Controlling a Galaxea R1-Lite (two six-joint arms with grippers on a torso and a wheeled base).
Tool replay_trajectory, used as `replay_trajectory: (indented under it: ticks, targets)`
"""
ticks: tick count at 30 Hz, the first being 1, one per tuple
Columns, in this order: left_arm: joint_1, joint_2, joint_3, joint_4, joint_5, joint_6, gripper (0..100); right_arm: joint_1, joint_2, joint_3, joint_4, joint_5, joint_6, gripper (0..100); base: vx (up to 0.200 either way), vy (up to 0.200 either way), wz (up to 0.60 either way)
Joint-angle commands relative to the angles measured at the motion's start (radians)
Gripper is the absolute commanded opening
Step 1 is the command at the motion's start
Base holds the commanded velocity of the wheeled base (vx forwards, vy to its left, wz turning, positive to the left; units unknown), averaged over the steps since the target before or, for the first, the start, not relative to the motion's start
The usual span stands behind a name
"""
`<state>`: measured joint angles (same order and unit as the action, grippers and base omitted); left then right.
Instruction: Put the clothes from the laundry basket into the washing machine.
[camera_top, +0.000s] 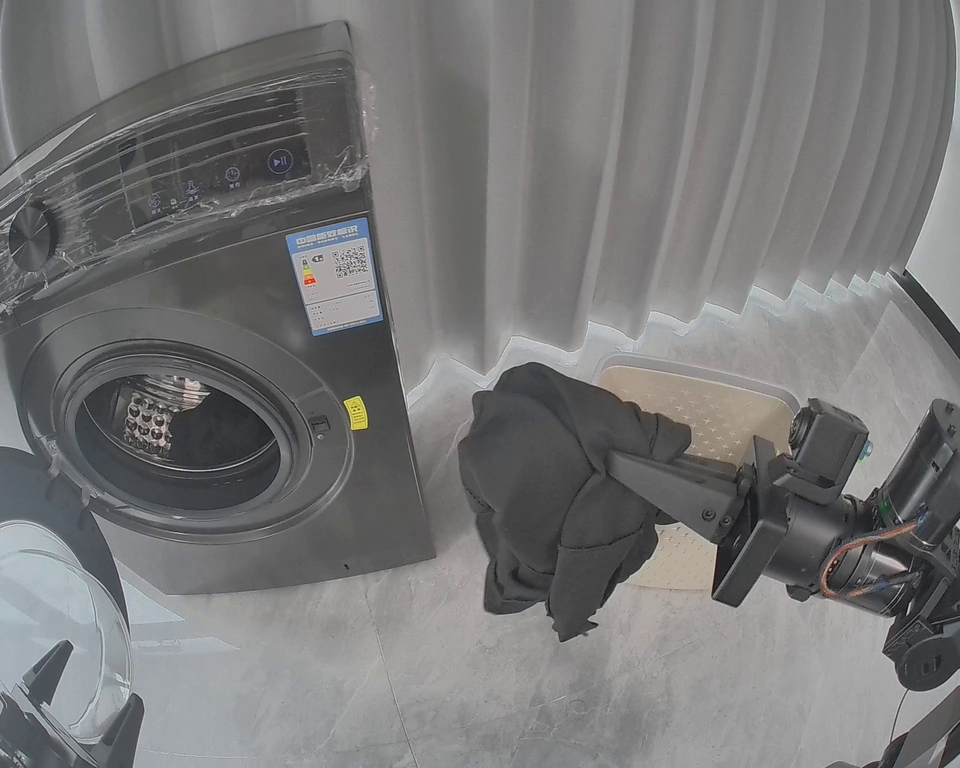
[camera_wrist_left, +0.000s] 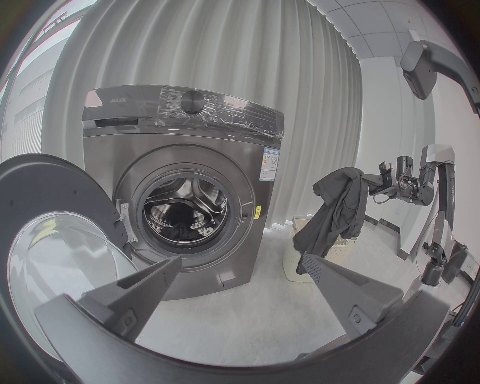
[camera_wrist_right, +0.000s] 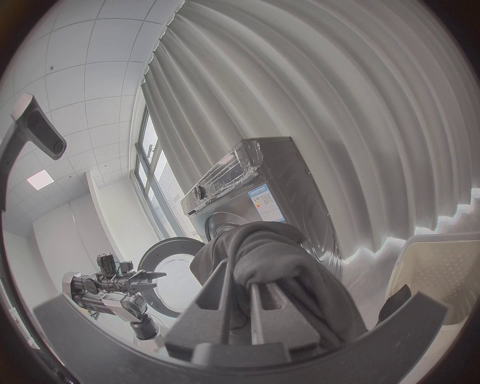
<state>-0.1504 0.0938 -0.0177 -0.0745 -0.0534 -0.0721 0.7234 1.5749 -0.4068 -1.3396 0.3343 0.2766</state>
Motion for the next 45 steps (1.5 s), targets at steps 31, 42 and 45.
replay_trajectory:
  ticks: [31,42,45]
  targets:
    - [0.000,0.000,0.018,-0.001,0.000,-0.002,100,0.001,0.040,0.020,-0.001,-0.034,-0.048,0,0.000,0.000,0.17]
    - [0.000,0.000,0.018,-0.001,0.000,-0.003,100,0.004,0.039,0.040,-0.001,-0.032,-0.053,0,0.000,0.000,0.00]
    - [0.000,0.000,0.018,-0.001,0.000,-0.003,100,0.002,0.039,0.037,-0.001,-0.032,-0.054,0,0.000,0.000,0.20]
